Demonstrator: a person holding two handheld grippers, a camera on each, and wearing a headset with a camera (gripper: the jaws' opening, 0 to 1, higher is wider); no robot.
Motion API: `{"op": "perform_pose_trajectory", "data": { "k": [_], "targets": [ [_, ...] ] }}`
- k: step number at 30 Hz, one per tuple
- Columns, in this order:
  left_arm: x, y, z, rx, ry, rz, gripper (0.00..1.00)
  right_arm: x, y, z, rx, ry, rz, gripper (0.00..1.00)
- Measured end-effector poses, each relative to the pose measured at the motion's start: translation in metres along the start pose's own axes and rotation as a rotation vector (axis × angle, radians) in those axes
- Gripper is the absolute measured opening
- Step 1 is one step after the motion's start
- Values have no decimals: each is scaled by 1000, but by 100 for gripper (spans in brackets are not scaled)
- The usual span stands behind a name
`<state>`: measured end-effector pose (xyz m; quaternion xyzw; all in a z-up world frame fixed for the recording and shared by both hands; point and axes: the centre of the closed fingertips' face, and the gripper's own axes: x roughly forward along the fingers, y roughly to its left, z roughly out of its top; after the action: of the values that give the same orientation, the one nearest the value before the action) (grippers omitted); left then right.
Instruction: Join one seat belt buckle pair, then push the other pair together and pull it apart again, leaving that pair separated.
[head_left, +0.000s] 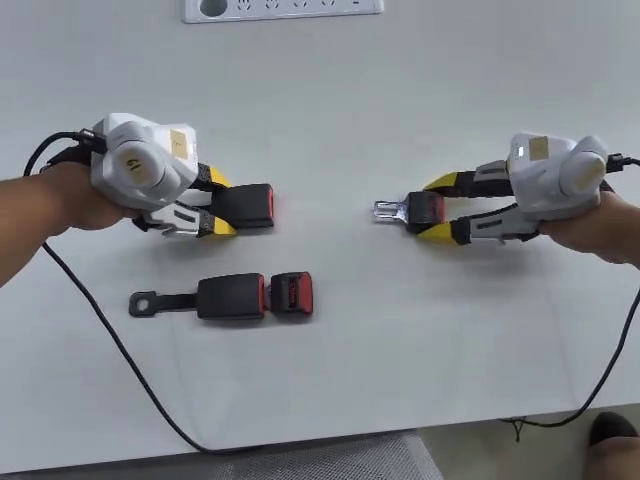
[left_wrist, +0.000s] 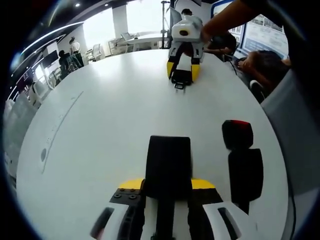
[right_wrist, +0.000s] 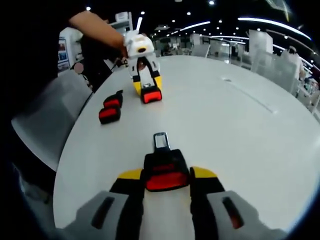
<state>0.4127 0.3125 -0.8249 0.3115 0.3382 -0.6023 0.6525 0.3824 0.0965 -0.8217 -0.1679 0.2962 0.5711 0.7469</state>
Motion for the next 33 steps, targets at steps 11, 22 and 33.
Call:
{"op": "perform_pose_trajectory", "data": {
  "k": [11, 22, 33],
  "targets": [
    [-1, 1, -1, -9, 28, -13, 34, 16, 1, 16, -3, -48, 6, 35],
    [-2, 1, -1, -10, 33, -11, 34, 31, 2, 32, 2, -78, 17, 36],
    [-1, -1, -1, -17, 27, -10, 34, 55, 6, 50, -4, -86, 34, 36]
  ]
}}
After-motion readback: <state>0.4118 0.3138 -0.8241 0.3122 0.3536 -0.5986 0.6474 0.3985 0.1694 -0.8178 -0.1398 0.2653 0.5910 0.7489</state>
